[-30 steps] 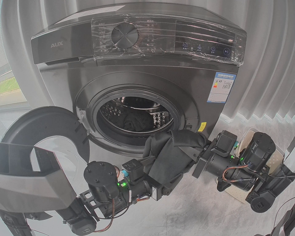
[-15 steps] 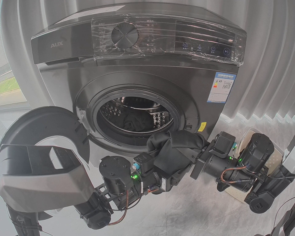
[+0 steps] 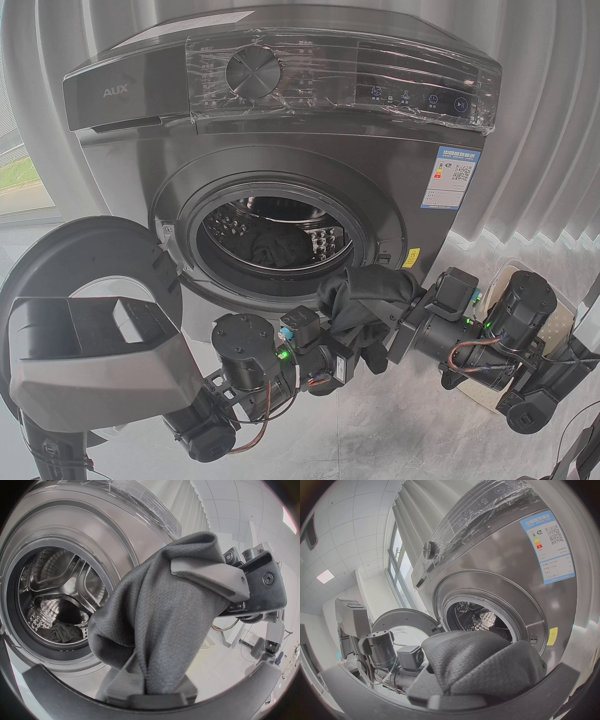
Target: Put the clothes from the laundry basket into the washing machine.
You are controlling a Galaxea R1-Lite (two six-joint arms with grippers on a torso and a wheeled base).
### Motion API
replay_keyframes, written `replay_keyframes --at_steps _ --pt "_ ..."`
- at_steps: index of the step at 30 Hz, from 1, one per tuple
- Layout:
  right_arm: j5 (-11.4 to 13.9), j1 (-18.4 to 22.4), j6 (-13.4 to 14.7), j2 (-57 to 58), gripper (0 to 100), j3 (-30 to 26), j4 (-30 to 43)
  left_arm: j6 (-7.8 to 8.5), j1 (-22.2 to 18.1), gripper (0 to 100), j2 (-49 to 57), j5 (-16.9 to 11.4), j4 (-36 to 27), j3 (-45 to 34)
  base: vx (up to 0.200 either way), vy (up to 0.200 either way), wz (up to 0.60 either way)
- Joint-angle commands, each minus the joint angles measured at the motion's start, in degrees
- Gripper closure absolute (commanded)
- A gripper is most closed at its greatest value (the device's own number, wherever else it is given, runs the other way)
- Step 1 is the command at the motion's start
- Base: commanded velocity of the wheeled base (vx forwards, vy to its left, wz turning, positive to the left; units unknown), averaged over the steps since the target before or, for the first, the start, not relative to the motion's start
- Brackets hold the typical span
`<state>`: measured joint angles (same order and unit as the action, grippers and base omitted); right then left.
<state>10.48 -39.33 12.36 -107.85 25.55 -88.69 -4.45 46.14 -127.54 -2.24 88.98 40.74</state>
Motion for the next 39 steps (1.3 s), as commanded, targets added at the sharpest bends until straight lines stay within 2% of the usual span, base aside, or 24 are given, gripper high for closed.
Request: replay_keyframes --at_steps 1,11,19,33,34,36,39 --pt "-0.7 0.0 0.5 -0.2 100 0.5 0.0 -0.03 0.1 100 1.1 0.0 0.1 -0.2 0.0 0.0 0.0" --pt "-3.8 2.1 1.1 -2.5 100 2.8 0.0 -0.03 0.0 100 9.4 0.1 0.1 -6.8 0.0 0.0 0.0" --pt "-4.5 1.4 1.2 -2.6 100 2.5 0.0 -0.03 -1.1 100 15.3 0.2 0.1 -10.7 0.0 0.0 0.0" --pt "-4.1 0.1 1.6 -3.1 100 2.1 -0.1 -0.21 -2.4 100 15.1 0.6 0.1 -10.9 0.0 0.0 0.0" --pt "-4.1 0.0 1.7 -3.0 0 2.2 -0.1 -0.21 -2.4 100 15.0 0.6 0.1 -10.8 0.0 0.0 0.0" --pt "-4.0 -1.1 3.5 -2.5 0 0.7 0.0 -0.21 -3.1 100 15.0 0.6 0.1 -10.5 0.0 0.0 0.0" --pt "-2.7 -1.6 3.5 -1.3 0 -4.1 0.0 -0.21 -3.9 100 15.4 0.7 0.1 -10.1 0.0 0.0 0.0"
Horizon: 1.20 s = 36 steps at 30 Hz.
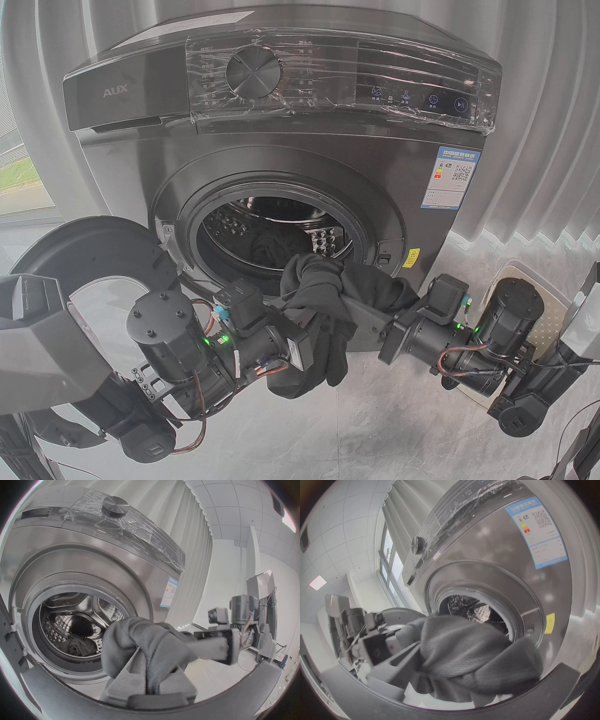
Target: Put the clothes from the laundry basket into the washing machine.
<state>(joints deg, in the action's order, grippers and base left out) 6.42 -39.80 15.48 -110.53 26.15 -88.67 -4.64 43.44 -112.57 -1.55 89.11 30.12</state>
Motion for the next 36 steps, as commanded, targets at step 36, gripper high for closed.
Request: replay_keyframes --at_steps 36 --pt "8.6 2.4 -8.7 -5.0 0 -2.0 0.0 -0.01 -1.1 100 3.1 -0.1 -0.2 0.6 0.0 0.0 0.0"
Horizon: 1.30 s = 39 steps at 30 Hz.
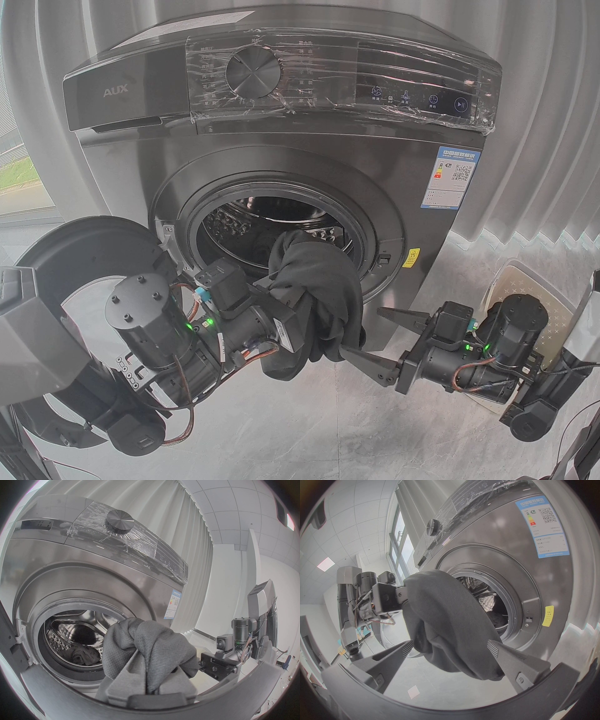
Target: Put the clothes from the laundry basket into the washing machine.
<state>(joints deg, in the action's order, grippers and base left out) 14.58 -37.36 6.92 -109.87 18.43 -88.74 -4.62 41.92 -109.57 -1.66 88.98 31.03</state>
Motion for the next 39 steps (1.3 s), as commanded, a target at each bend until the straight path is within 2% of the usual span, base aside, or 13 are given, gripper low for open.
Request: replay_keyframes --at_steps 1,6,12,15,18,23,26,36,39 --pt "0.8 -0.2 -0.3 -6.7 0 7.0 0.1 -0.04 0.4 100 0.1 0.0 0.1 -0.3 0.0 0.0 0.0" --pt "2.9 -1.5 -1.0 -10.7 0 10.0 0.0 -0.04 0.4 100 0.1 -0.1 0.1 -0.3 0.0 0.0 0.0" --pt "3.2 -2.2 -1.2 -12.9 0 14.5 0.1 -0.04 0.4 100 -0.3 -0.1 0.1 -0.3 0.0 0.0 0.0" --pt "3.3 -3.8 -1.1 -13.0 0 14.4 0.1 -0.04 0.4 100 -0.4 -0.1 0.1 -0.3 0.0 0.0 0.0" --pt "4.9 -5.0 -0.6 -12.9 0 13.5 0.0 -0.04 0.2 100 -0.4 -0.1 0.1 -0.3 0.0 0.0 0.0" --pt "5.7 -4.8 -0.4 -12.3 0 10.4 0.0 -0.04 -0.2 100 -0.3 -0.2 0.1 -0.4 0.0 0.0 0.0" --pt "7.0 -4.5 -0.4 -11.6 0 9.1 -0.1 -0.04 -0.2 100 -0.3 -0.2 0.1 -0.4 0.0 0.0 0.0" --pt "6.8 -5.0 -0.8 -11.9 0 10.5 0.0 -0.13 0.0 100 -0.5 -0.2 0.1 -0.6 0.0 0.0 0.0" --pt "5.5 -5.1 -1.0 -14.6 0 14.0 0.0 -0.13 0.2 100 -0.6 -0.1 0.1 -0.6 0.0 0.0 0.0"
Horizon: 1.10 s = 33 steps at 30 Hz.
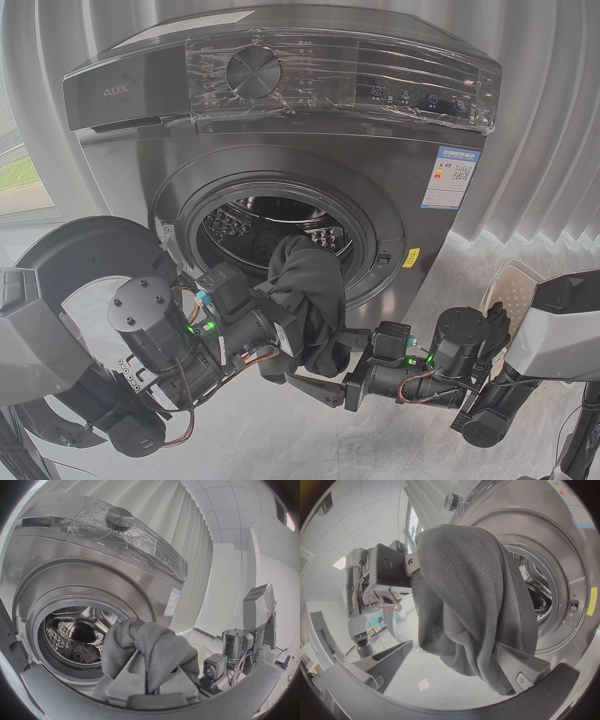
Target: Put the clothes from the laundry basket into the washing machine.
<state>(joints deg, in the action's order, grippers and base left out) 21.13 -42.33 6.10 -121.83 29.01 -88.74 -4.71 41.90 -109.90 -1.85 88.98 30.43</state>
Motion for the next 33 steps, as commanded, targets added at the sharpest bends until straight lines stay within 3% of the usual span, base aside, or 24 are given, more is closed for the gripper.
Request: replay_keyframes --at_steps 1,4,8,11,15,16,28,32,33 --pt "-1.9 -0.3 -0.2 -3.2 0 4.6 0.0 -0.04 0.2 100 -0.2 0.1 0.1 0.0 0.0 0.0 0.0" --pt "-3.6 -1.4 -0.1 -4.7 0 7.8 0.3 -0.04 0.2 100 -0.2 0.1 0.1 0.1 0.0 0.0 0.0" --pt "-4.1 -2.5 0.0 -7.4 0 11.4 0.7 -0.13 0.3 100 -0.2 0.2 0.0 0.2 0.0 0.0 0.0" --pt "-6.2 -3.2 0.2 -8.4 0 12.7 0.6 -0.22 0.2 100 -0.2 0.3 0.0 0.4 0.0 0.0 0.0" --pt "-6.7 -3.1 0.4 -8.7 0 13.6 0.2 -0.39 0.3 100 -0.1 0.4 0.0 0.6 0.0 0.0 0.0" --pt "-6.7 -3.1 0.4 -8.5 100 13.5 0.2 -0.39 0.3 100 -0.1 0.4 0.0 0.6 0.0 0.0 0.0" --pt "-6.8 -3.1 0.7 -5.5 100 11.7 0.0 -0.57 -0.5 100 -0.1 0.4 -0.1 0.5 0.0 0.0 0.0" --pt "-6.5 -3.3 0.3 1.7 100 2.6 0.1 -0.48 -2.6 100 -0.3 0.4 -0.1 0.6 0.0 0.0 0.0" --pt "-6.5 -3.3 0.3 1.7 100 2.6 0.1 -0.48 -2.6 100 -0.3 0.4 -0.1 0.6 0.0 0.0 0.0"
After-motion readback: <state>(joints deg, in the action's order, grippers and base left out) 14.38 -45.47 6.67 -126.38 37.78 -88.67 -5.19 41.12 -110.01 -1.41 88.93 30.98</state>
